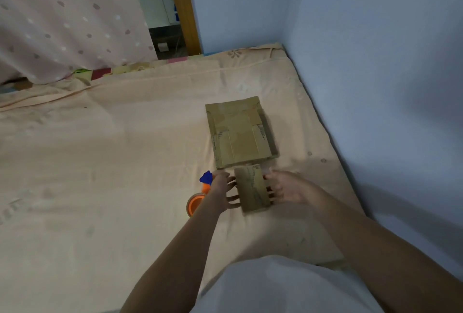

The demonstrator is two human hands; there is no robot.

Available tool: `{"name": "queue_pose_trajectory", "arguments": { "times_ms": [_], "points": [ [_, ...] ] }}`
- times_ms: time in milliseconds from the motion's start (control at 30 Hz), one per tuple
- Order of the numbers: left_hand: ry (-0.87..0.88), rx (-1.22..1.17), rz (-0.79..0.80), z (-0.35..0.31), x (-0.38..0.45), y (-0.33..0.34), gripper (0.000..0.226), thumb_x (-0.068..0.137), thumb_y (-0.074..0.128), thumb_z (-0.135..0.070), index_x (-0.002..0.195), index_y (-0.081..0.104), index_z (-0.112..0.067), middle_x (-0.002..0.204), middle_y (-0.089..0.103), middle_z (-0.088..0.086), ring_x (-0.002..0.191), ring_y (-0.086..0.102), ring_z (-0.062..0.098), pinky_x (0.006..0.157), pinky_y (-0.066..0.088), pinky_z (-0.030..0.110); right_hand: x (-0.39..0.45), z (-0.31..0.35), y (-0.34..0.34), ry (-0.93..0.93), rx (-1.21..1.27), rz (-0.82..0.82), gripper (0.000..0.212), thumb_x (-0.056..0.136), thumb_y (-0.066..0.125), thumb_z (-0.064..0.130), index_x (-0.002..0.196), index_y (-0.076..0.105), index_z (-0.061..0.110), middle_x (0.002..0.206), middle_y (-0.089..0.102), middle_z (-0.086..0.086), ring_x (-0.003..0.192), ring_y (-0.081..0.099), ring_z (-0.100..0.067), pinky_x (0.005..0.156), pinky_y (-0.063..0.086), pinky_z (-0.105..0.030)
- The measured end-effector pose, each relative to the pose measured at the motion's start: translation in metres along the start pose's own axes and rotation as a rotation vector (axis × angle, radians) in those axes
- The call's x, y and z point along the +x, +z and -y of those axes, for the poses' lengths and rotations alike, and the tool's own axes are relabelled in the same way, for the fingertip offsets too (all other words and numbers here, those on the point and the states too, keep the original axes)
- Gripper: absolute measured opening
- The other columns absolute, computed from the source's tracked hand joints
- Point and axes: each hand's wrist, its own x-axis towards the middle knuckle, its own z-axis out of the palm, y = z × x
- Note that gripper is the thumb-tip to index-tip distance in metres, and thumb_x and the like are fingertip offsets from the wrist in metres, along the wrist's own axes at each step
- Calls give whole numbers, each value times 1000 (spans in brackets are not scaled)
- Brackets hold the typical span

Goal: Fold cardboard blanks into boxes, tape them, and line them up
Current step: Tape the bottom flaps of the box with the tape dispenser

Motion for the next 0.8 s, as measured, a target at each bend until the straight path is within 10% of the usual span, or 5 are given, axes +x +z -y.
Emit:
{"name": "queue_pose_trajectory", "arguments": {
  "times_ms": [300, 800],
  "points": [
    [117, 167, 12, 16, -7, -4, 33, 96, 60, -6, 126, 61, -19, 114, 63, 3, 101, 60, 22, 91, 53, 41, 7, -28, 23, -185, -107, -257, 36, 101, 59, 28, 136, 59, 21, 122, 67, -4, 102, 67, -22, 82, 58, -36],
    [291, 380, -173, 42, -3, -4, 31, 93, 68, -19, 123, 63, -16, 95, 67, 4, 100, 68, 29, 86, 59, 45, 17, -47, 40, -369, -517, -426, 50, 86, 77, 28, 133, 63, 22, 123, 69, 1, 102, 66, -18, 80, 48, -25]
  ]
}}
